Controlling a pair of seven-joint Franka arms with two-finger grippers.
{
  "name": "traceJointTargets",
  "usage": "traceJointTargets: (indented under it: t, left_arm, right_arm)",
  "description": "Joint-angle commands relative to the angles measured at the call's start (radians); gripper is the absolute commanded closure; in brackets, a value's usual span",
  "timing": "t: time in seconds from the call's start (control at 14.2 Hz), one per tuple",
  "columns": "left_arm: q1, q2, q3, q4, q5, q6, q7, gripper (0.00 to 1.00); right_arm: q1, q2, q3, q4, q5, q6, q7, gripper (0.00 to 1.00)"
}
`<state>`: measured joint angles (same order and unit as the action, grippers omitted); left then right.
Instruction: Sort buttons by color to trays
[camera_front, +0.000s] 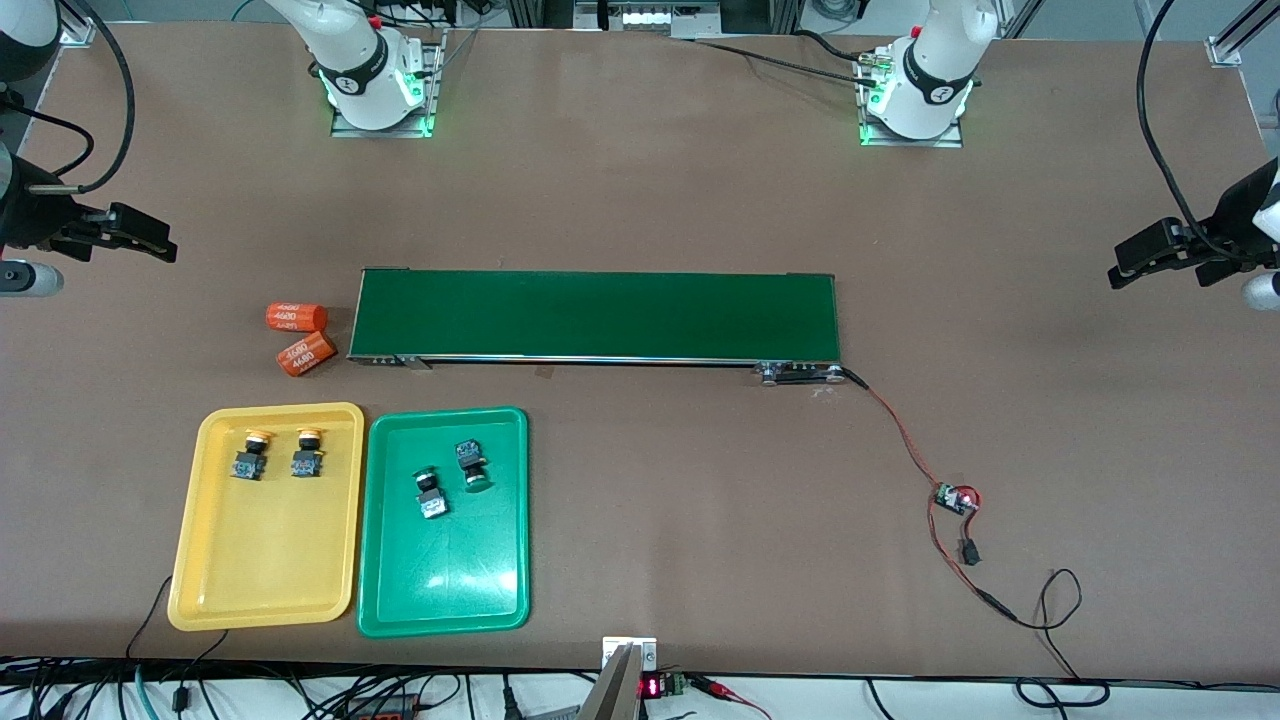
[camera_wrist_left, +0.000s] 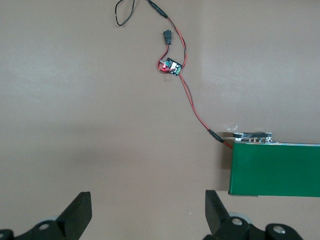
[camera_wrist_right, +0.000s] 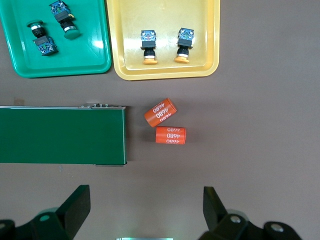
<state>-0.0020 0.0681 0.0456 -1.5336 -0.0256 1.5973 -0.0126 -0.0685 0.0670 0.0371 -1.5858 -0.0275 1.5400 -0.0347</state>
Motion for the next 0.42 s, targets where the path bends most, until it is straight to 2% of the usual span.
traceJointTargets:
  t: [0.0,0.07,0.14,0.21,0.35]
  left_arm:
    - [-0.021,-0.027,0.02,-0.02,0.0,-0.008,0.005,0.0]
    - [-0.021,-0.027,0.02,-0.02,0.0,-0.013,0.005,0.0]
    - [-0.021,-0.028,0.02,-0.02,0.0,-0.014,0.005,0.0]
    - [-0.019,-0.028,0.022,-0.019,0.0,-0.016,0.005,0.0]
    - [-0.019,-0.027,0.023,-0.019,0.001,-0.016,0.005,0.0]
  right_arm:
    - [0.003,0.007,0.0,0.024,0.012,-0.024,0.007,0.0]
    - [0.003,0.007,0.001,0.024,0.012,-0.028,0.007,0.0]
    - [0.009,0.02,0.009,0.038,-0.036,-0.028,-0.028,0.0]
    - [0.085,0.049,0.047,0.102,-0.142,-0.041,-0.004,0.0]
    - [0.11,0.065,0.047,0.107,-0.114,-0.047,0.154,0.0]
